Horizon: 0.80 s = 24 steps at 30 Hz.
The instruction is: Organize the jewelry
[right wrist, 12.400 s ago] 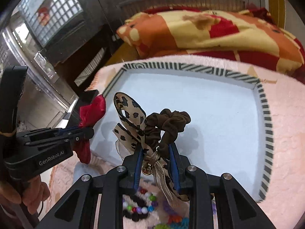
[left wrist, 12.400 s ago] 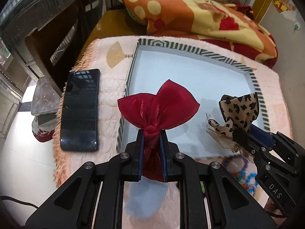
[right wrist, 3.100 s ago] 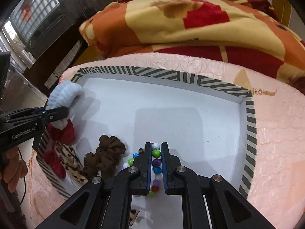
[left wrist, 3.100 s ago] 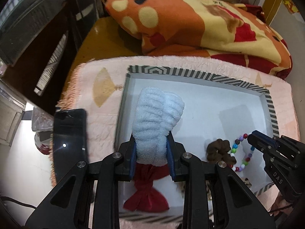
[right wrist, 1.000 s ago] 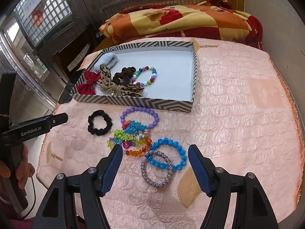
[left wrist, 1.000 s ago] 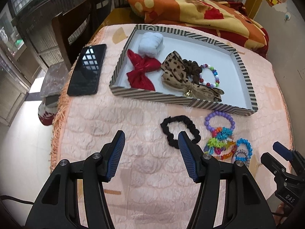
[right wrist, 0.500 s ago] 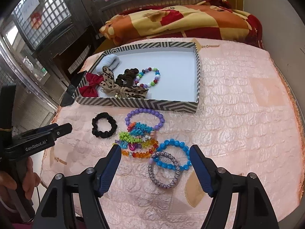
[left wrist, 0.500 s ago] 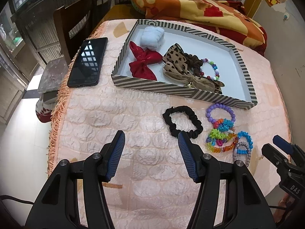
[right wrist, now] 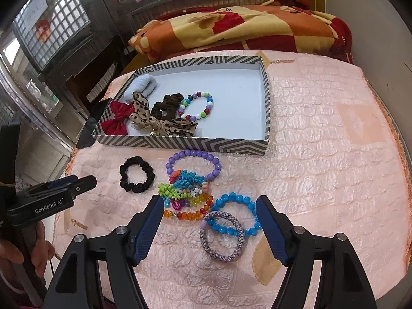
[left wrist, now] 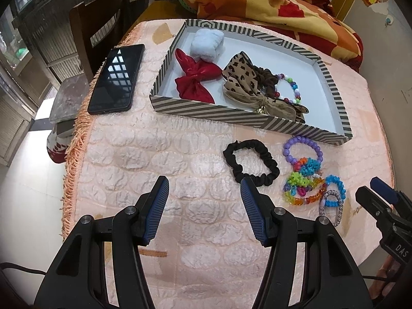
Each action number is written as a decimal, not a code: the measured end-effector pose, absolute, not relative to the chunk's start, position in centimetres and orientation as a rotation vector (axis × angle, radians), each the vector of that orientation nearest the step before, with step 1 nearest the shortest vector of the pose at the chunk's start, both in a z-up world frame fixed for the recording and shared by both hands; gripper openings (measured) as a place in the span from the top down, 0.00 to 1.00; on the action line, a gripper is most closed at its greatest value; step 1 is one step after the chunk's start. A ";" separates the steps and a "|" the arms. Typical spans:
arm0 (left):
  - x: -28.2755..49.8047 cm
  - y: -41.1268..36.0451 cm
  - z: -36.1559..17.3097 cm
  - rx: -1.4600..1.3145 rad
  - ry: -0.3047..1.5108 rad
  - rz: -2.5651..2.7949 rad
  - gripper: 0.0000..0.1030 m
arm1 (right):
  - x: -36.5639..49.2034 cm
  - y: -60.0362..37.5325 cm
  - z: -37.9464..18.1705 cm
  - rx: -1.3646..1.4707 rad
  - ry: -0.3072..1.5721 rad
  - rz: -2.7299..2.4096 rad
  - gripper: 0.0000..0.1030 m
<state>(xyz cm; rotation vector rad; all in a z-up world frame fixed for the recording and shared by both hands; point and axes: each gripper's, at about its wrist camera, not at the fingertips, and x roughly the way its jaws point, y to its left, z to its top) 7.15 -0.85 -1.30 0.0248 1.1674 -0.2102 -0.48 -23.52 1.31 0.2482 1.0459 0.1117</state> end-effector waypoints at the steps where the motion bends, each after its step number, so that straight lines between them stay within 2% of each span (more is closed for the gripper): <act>1: 7.2 -0.8 -1.4 0.022 1.173 -0.212 0.44 | -0.4 -23.5 1.3 0.247 1.047 0.109 0.31; 14: 8.2 -1.6 -3.1 -0.012 1.234 -0.257 0.43 | 2.1 -23.3 -0.7 0.208 1.062 0.072 0.31; 18: 8.4 -1.5 -3.3 -0.007 1.240 -0.261 0.43 | 3.6 -23.4 -1.7 0.209 1.078 0.062 0.47; 24: 9.4 -1.4 -3.3 -0.003 1.238 -0.259 0.43 | 5.2 -23.4 -2.8 0.194 1.098 0.052 0.49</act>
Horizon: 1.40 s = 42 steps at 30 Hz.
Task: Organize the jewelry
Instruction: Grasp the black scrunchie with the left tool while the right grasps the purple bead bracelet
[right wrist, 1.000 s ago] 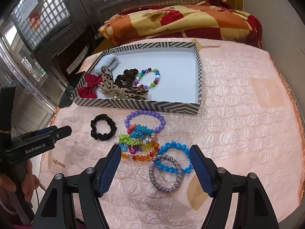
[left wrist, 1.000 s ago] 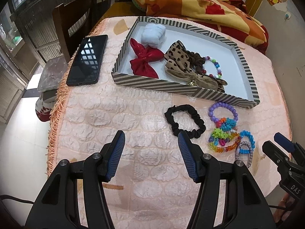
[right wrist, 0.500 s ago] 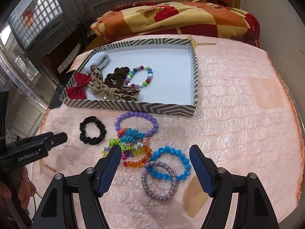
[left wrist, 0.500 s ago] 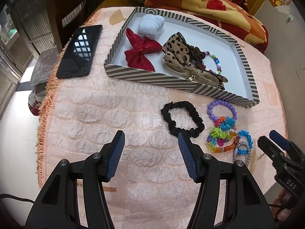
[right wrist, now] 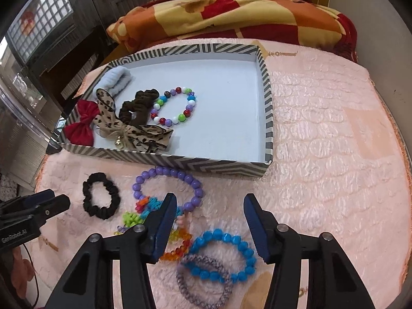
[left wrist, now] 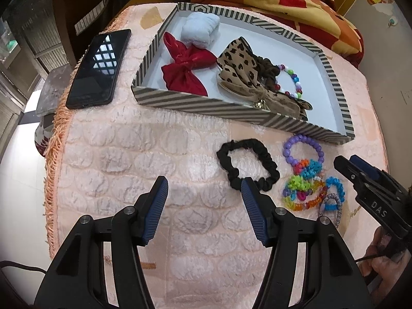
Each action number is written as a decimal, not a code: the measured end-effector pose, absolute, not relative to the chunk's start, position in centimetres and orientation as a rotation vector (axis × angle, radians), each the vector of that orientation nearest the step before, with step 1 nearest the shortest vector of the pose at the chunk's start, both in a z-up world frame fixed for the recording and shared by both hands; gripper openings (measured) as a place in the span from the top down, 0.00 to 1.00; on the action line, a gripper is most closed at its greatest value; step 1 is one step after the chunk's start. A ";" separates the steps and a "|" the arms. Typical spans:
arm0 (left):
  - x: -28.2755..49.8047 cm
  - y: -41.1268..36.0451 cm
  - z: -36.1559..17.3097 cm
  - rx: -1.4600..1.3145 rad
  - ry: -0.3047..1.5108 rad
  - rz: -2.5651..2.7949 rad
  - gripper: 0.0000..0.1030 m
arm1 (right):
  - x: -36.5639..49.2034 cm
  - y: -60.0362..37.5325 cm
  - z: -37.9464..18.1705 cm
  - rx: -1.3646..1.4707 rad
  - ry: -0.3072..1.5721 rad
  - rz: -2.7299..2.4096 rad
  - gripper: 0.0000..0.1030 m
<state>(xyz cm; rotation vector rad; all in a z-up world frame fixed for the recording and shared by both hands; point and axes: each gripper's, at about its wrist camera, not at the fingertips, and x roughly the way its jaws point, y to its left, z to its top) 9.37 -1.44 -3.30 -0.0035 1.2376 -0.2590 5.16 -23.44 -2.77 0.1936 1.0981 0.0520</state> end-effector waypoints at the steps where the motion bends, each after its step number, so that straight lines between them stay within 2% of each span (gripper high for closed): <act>1: 9.5 -1.5 -3.4 -0.003 1.238 -0.260 0.43 | 5.4 -23.5 -3.0 0.197 1.104 0.050 0.49; 16: 11.4 -2.9 -5.1 0.004 1.284 -0.282 0.42 | 7.3 -22.7 -5.0 0.156 1.138 0.064 0.50; 18: 11.6 -3.0 -5.4 0.004 1.289 -0.277 0.42 | 7.6 -22.6 -5.2 0.144 1.142 0.065 0.57; 23: 12.2 -3.5 -6.1 0.018 1.301 -0.279 0.42 | 8.0 -22.0 -5.7 0.097 1.139 0.060 0.61; 25: 12.4 -3.9 -6.4 0.024 1.308 -0.281 0.42 | 7.9 -21.9 -5.6 0.084 1.128 0.066 0.67; 30: 12.4 -4.8 -6.8 0.066 1.294 -0.277 0.42 | 7.5 -22.4 -5.5 0.087 1.119 0.058 0.92; 33: 12.4 -5.2 -6.9 0.087 1.277 -0.281 0.43 | 6.9 -23.5 -4.9 0.148 1.103 0.069 0.92; 35: 12.3 -5.2 -7.0 0.103 1.262 -0.285 0.51 | 6.3 -24.1 -4.3 0.173 1.085 0.072 0.92; 36: 12.3 -5.3 -6.9 0.117 1.245 -0.279 0.67 | 6.0 -24.4 -3.8 0.186 1.072 0.075 0.92; 37: 12.3 -5.2 -6.9 0.126 1.240 -0.277 0.74 | 6.0 -24.3 -3.5 0.194 1.065 0.080 0.92; 38: 12.3 -5.1 -6.9 0.122 1.239 -0.283 0.77 | 5.8 -24.4 -3.1 0.200 1.059 0.086 0.92; 39: 12.3 -4.9 -6.8 0.113 1.239 -0.289 0.85 | 5.5 -24.5 -2.6 0.202 1.050 0.091 0.92; 42: 12.1 -4.2 -6.3 0.088 1.231 -0.296 0.90 | 4.6 -24.6 -1.1 0.197 1.020 0.101 0.92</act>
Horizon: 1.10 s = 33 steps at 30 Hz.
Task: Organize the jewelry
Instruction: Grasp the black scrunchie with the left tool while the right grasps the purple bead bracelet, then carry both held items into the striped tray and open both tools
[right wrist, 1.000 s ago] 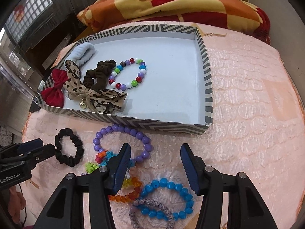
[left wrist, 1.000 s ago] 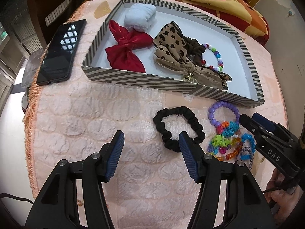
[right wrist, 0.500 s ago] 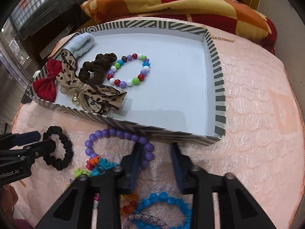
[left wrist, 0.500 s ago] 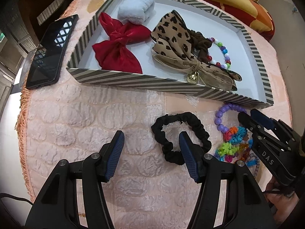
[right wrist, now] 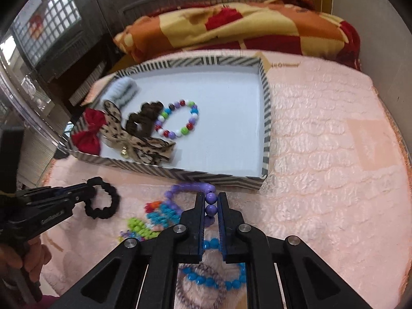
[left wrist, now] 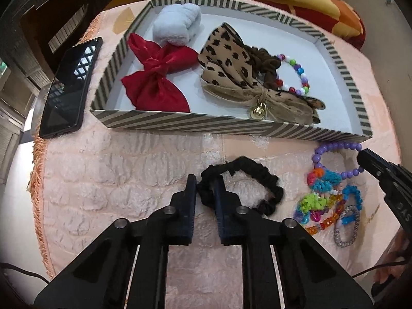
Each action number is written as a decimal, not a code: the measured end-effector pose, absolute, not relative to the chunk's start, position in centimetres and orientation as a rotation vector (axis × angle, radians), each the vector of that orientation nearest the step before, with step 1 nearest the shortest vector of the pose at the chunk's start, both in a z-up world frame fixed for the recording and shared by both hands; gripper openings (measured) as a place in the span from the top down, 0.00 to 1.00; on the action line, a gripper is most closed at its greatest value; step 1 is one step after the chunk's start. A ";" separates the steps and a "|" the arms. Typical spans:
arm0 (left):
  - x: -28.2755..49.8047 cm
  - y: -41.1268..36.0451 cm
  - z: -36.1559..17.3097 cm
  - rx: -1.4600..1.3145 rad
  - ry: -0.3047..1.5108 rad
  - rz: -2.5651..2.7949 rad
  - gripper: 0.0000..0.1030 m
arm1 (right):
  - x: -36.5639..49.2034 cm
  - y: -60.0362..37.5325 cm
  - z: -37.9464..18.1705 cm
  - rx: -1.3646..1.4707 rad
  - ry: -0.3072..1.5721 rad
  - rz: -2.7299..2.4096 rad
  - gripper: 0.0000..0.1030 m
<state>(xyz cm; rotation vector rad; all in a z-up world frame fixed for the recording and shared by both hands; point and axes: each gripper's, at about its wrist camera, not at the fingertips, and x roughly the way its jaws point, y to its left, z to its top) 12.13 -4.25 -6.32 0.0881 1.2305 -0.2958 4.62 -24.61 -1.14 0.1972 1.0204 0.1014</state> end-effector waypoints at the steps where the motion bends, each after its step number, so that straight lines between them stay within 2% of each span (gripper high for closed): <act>1: 12.1 -4.1 -6.0 0.087 1.227 -0.297 0.91 | 4.4 -24.6 -0.6 0.196 1.010 0.103 0.92; 13: 10.5 -2.8 -1.2 0.032 1.134 -0.330 0.93 | 2.6 -25.9 5.0 0.196 0.894 0.110 0.92; 33: 10.9 -4.0 3.6 0.111 1.020 -0.302 0.93 | 4.5 -25.3 7.9 0.157 0.833 0.136 0.92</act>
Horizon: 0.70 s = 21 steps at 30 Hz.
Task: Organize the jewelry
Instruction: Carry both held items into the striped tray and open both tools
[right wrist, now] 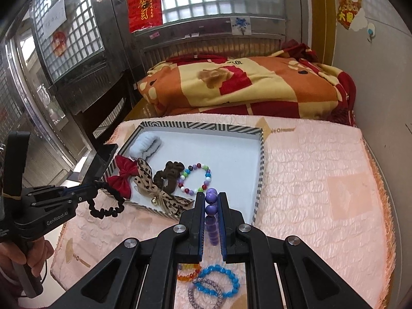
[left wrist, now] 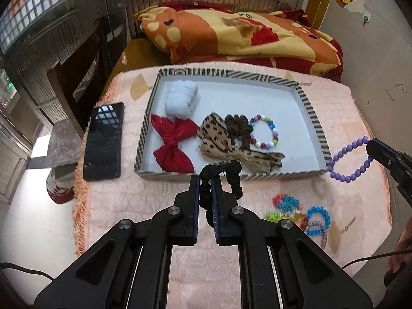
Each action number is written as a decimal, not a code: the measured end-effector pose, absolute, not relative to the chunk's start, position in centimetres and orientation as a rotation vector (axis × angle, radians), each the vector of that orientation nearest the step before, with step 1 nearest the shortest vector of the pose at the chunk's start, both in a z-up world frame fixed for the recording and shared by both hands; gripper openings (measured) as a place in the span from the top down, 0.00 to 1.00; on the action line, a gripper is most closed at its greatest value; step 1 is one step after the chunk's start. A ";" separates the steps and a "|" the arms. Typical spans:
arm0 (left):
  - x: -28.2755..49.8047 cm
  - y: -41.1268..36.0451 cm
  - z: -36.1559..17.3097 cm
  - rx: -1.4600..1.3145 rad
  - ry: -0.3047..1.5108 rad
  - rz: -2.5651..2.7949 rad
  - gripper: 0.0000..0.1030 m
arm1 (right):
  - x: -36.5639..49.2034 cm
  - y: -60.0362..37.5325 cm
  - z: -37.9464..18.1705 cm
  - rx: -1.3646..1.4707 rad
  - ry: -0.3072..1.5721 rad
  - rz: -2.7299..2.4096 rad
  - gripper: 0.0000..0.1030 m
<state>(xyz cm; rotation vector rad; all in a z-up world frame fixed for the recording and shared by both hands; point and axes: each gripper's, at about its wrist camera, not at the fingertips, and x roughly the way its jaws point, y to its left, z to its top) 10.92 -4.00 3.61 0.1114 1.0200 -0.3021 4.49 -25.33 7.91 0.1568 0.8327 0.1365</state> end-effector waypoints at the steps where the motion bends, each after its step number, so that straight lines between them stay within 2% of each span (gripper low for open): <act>1: 11.0 -4.0 3.7 0.114 1.017 -0.301 0.93 | 4.8 -25.3 7.9 0.152 0.832 0.140 0.92; 9: 13.2 -4.5 4.4 0.139 0.991 -0.279 0.93 | 7.4 -25.2 7.9 0.141 0.838 0.145 0.92; 21: 18.6 -5.1 3.9 0.131 1.022 -0.259 0.93 | 10.4 -23.9 5.1 0.150 0.921 0.178 0.92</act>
